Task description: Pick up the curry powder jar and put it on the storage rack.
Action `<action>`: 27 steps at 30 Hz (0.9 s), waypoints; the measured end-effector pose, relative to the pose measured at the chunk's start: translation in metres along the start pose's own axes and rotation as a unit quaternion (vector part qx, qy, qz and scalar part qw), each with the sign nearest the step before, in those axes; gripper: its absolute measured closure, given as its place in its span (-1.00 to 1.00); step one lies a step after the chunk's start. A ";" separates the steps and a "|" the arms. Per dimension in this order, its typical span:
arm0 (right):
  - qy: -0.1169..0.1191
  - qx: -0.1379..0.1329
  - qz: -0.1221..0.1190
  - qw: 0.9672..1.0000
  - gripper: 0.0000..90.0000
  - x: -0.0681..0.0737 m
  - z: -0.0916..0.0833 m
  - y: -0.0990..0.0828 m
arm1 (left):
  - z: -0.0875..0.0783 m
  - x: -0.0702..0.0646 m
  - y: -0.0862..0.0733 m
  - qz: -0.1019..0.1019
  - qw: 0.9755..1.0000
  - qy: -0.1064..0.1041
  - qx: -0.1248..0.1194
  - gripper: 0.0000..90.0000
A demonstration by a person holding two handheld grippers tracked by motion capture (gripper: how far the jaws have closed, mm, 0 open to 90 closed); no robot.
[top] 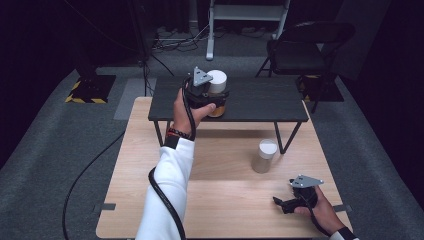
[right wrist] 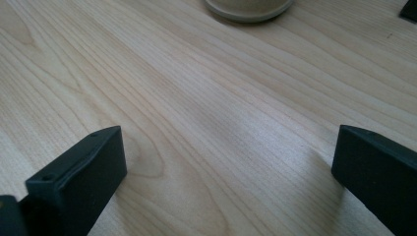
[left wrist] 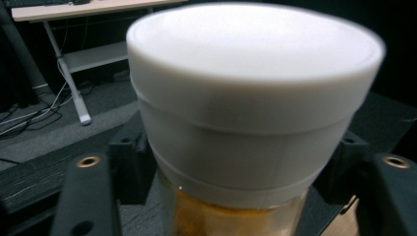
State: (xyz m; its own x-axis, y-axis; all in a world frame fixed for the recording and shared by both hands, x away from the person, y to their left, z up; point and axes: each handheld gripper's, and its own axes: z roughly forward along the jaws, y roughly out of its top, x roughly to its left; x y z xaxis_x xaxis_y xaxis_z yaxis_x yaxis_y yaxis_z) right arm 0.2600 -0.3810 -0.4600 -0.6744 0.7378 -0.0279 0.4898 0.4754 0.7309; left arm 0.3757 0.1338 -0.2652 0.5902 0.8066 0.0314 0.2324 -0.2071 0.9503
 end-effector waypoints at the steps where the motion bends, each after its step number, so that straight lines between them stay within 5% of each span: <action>1: 0.000 0.000 0.000 1.000 -1.00 0.000 0.000 0.000 | 0.000 0.000 -0.001 0.001 1.000 0.001 -0.001 -0.43; 9: 0.000 0.000 0.000 1.000 -1.00 0.000 0.000 0.000 | -0.006 -0.002 -0.001 -0.005 1.000 0.010 0.000 -0.95; 27: 0.000 0.000 0.000 1.000 -1.00 0.000 0.000 0.000 | -0.051 -0.021 0.004 0.059 0.998 0.019 -0.005 -0.99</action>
State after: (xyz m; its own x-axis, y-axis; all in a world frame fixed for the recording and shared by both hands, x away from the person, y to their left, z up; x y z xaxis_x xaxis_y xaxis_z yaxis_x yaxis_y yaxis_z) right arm 0.2602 -0.3809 -0.4599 -0.6746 0.7377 -0.0281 0.4897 0.4757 0.7307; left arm 0.3248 0.1446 -0.2466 0.5838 0.7970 0.1549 0.1554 -0.2969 0.9422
